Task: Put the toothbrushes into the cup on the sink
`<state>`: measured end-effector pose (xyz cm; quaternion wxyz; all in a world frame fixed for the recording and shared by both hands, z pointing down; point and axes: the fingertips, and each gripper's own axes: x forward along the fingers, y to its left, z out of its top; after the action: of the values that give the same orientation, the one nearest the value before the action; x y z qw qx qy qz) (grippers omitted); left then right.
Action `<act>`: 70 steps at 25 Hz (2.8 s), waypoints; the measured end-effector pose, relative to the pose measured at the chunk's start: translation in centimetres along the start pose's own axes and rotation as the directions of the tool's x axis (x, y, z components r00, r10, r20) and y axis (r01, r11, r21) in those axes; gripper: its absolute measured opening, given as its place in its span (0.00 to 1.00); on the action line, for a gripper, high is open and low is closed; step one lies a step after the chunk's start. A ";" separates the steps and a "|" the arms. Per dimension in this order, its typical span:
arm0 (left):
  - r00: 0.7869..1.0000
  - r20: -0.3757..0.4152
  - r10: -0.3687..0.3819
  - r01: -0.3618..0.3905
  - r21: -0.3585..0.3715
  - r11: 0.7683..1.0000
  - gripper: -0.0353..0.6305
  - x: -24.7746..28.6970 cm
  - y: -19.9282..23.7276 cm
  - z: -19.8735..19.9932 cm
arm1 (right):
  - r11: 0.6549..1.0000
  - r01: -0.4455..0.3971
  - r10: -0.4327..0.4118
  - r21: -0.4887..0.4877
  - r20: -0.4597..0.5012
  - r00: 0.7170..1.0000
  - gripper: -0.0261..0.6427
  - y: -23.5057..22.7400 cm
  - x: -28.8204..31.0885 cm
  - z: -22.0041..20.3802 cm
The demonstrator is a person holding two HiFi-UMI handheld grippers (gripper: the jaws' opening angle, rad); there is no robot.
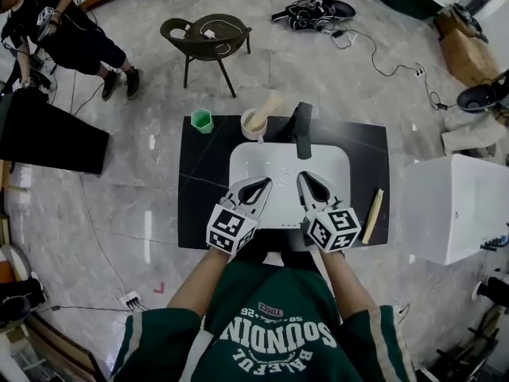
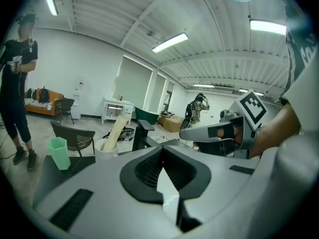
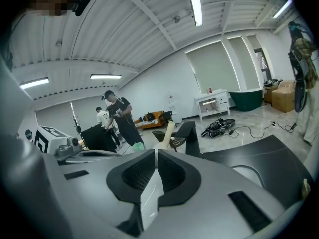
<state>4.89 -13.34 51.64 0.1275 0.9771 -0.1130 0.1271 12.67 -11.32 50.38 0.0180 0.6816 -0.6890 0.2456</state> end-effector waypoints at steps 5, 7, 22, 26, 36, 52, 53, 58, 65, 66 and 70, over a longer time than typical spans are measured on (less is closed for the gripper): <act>1.000 -0.016 -0.019 0.019 0.010 1.000 0.07 1.7 -2.5 0.2 | 1.000 0.014 -0.013 0.003 -0.024 1.000 0.11 -1.8 -2.6 -1.2; 0.999 -0.020 -0.024 0.024 0.012 1.000 0.07 2.3 -3.6 0.2 | 1.000 0.020 -0.020 0.008 -0.042 0.999 0.11 -2.7 -3.6 -2.0; 0.995 -0.065 -0.079 0.082 0.037 0.996 0.07 7.7 -10.8 0.5 | 0.993 0.100 -0.095 0.058 -0.076 0.993 0.11 -10.9 -12.0 -4.6; 0.992 -0.081 -0.102 0.106 0.045 0.993 0.07 9.1 -12.6 0.4 | 0.986 0.141 -0.133 0.092 -0.083 0.988 0.11 -13.4 -14.2 -5.6; 0.983 -0.116 -0.144 0.152 0.060 0.987 0.07 12.6 -16.8 -0.1 | 0.955 0.255 -0.241 0.152 -0.102 0.965 0.11 -20.7 -19.1 -7.2; 0.989 -0.136 -0.053 0.058 0.031 0.998 0.07 13.9 -18.8 -0.3 | 0.915 0.368 -0.286 0.164 -0.379 0.880 0.33 -32.2 -21.2 -12.6; 0.990 -0.134 -0.040 0.044 0.023 0.999 0.07 13.8 -18.6 -0.4 | 0.914 0.372 -0.286 0.164 -0.390 0.875 0.33 -32.7 -21.0 -12.8; 0.992 -0.124 0.016 -0.017 -0.003 1.000 0.07 13.8 -18.0 -0.5 | 0.917 0.357 -0.250 0.180 -0.441 0.862 0.34 -34.4 -19.5 -14.3; 0.989 -0.129 0.071 -0.074 -0.019 0.997 0.07 13.4 -17.8 -1.3 | 0.891 0.371 -0.188 0.262 -0.532 0.826 0.34 -36.3 -18.7 -17.1; 0.988 -0.129 0.081 -0.084 -0.022 0.996 0.07 13.2 -17.6 -1.4 | 0.885 0.376 -0.185 0.274 -0.534 0.825 0.34 -36.5 -18.7 -17.2; 0.986 -0.127 0.105 -0.110 -0.029 0.994 0.07 12.8 -17.1 -1.6 | 0.884 0.381 -0.177 0.270 -0.561 0.809 0.30 -36.8 -18.7 -17.6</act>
<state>20.92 0.79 52.96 0.1448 0.9573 -0.1596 0.1926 43.47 14.27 70.68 0.1117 0.6752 -0.4892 0.5407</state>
